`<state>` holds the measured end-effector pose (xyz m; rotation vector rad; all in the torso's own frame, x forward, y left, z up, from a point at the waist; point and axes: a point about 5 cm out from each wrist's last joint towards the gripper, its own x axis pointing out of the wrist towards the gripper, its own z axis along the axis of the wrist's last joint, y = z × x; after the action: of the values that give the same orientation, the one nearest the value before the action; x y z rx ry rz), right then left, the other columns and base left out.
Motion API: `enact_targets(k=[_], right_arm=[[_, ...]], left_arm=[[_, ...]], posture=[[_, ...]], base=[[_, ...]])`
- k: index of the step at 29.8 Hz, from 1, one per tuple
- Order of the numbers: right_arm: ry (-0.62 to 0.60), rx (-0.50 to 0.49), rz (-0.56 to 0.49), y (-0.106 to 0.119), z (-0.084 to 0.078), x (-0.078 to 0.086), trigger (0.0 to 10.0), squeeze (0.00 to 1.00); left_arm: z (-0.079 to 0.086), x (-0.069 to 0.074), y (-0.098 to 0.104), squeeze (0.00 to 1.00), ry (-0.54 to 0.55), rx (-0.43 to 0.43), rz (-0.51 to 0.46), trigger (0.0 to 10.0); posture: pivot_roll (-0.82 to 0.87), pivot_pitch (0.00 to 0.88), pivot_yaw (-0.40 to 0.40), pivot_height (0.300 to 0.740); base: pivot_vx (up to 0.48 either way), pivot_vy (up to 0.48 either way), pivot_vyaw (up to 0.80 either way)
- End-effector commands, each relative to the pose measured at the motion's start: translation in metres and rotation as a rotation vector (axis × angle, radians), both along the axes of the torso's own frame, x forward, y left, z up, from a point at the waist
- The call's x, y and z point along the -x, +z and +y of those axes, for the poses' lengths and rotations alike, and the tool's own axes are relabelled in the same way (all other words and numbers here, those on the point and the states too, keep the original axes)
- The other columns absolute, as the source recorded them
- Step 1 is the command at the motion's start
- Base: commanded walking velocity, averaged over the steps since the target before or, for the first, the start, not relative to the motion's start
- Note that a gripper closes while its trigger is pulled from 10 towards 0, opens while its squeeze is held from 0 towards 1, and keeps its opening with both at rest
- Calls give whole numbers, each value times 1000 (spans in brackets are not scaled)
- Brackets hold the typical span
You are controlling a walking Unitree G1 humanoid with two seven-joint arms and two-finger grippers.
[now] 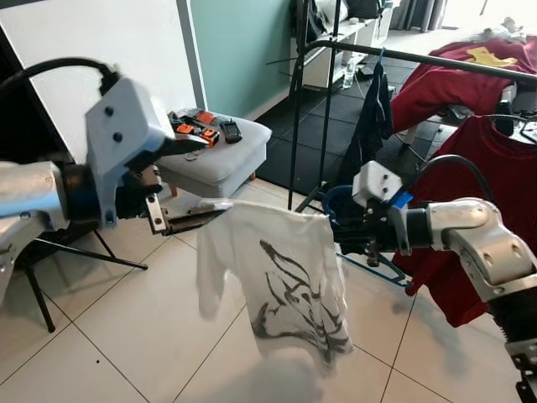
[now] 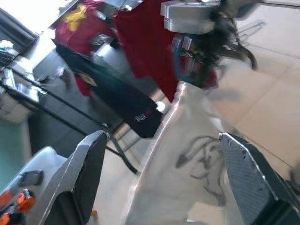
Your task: Hang hanger
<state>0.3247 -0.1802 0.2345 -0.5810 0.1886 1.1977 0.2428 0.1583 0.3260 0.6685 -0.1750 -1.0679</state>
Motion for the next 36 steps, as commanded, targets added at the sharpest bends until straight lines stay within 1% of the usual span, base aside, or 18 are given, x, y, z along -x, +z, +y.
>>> enact_targets(k=[1, 2, 3, 4, 5, 7, 9, 11, 13, 15, 20, 23, 28, 29, 31, 32, 34, 36], right_arm=[[58, 14, -52, 9, 13, -2, 10000, 0], [83, 21, -65, 11, 19, -3, 10000, 0], [83, 21, -65, 11, 19, -3, 10000, 0], [110, 26, -75, 14, 24, -3, 10000, 0], [110, 26, -75, 14, 24, -3, 10000, 0], [157, 28, -98, 20, 35, -3, 10000, 0], [157, 28, -98, 20, 35, -3, 10000, 0], [195, 25, -110, 23, 42, -2, 10000, 0], [195, 25, -110, 23, 42, -2, 10000, 0], [239, 18, -113, 25, 50, 1, 10000, 0], [291, 12, -111, 24, 60, 5, 10000, 0], [309, 11, -109, 23, 64, 7, 10000, 0], [334, -16, -116, 27, 70, 9, 10000, 0], [337, -18, -119, 27, 70, 10, 10000, 0], [339, -19, -120, 27, 71, 10, 10000, 0], [341, -19, -122, 28, 71, 11, 10000, 0], [346, -22, -123, 28, 71, 12, 10000, 0], [351, -24, -124, 29, 71, 14, 10000, 0]], left_arm=[[-6, 1, -5, 0, -58, -75, 30, 10000], [-12, 1, -11, 0, -99, -134, 51, 10000], [-12, 1, -11, 0, -99, -134, 51, 10000], [-15, -1, -17, 0, -121, -184, 71, 10000], [-15, -1, -17, 0, -121, -184, 71, 10000], [-21, -9, -29, 0, -117, -255, 87, 10000], [-21, -9, -29, 0, -117, -255, 87, 10000], [-25, -19, -32, 0, -82, -265, 78, 10000], [-25, -19, -32, 0, -82, -265, 78, 10000], [-26, -24, -31, 0, -46, -244, 60, 10000], [-26, -32, -25, 0, -16, -194, 44, 10000], [-26, -34, -26, 0, -11, -206, 59, 10000], [-22, -35, -44, 0, 3, -257, 129, 10000], [-23, -33, -48, 0, -11, -265, 154, 3647], [-23, -32, -51, 0, -21, -269, 170, 3647], [-24, -30, -56, 0, -29, -277, 189, 510], [-23, -30, -60, 0, -26, -288, 206, 627], [-22, -30, -64, 0, -20, -300, 217, 392]], posture=[[-49, 15, 44, 740], [-48, 11, 45, 740], [-48, 11, 45, 740], [-50, 8, 48, 740], [-50, 8, 48, 740], [-55, 6, 55, 740], [-55, 6, 55, 740], [-58, 7, 57, 740], [-58, 7, 57, 740], [-58, 7, 59, 740], [-56, 6, 57, 740], [-51, 8, 57, 740], [-51, 8, 59, 740], [-53, 8, 60, 740], [-53, 8, 60, 740], [-54, 9, 61, 740], [-55, 9, 62, 740], [-55, 9, 63, 740]], base=[[0, 0, 0], [0, 0, 0], [0, 0, 0], [0, 0, 0], [0, 0, 0], [0, 0, 0], [0, 0, 0], [0, 0, 0], [0, 0, 0], [0, 0, 0], [0, 0, 0], [0, 0, 0], [0, 0, 0], [0, 0, 0], [0, 0, 0], [0, 0, 0], [0, 0, 0], [0, 0, 0]])
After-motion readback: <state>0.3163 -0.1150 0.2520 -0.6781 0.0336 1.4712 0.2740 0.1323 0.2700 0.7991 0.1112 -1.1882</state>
